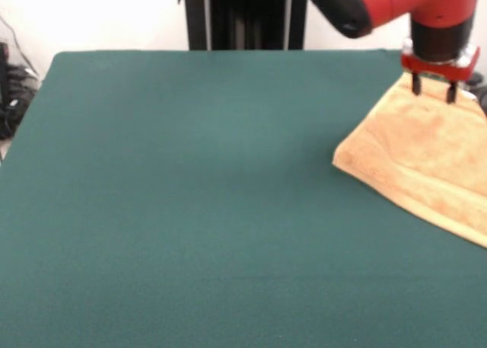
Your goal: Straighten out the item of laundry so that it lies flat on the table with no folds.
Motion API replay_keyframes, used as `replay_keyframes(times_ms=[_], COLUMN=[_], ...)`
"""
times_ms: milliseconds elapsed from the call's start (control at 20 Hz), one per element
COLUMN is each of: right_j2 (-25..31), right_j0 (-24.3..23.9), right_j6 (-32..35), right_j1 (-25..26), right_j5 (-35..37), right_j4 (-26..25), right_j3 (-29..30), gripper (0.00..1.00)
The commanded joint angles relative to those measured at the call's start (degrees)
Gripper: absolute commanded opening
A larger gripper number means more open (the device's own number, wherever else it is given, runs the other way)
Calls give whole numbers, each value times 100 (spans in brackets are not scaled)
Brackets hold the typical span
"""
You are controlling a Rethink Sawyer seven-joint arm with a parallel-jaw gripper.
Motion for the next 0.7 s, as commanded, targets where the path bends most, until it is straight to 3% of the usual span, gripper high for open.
replay_keyframes(times_ms=[50, 400, 550, 700], right_j2=[-128, -1440, -2018, -2327], right_j0=[541, 1682, 2140, 2391], right_j6=[207, 565, 892, 1126], right_j1=[660, 1529, 2276, 2690], right_j5=[6, -217, -852, -1160], right_j4=[256, -487, -893, -1105], right_j3=[-503, -1999, -2880, -3449], gripper=[100, 100, 100, 100])
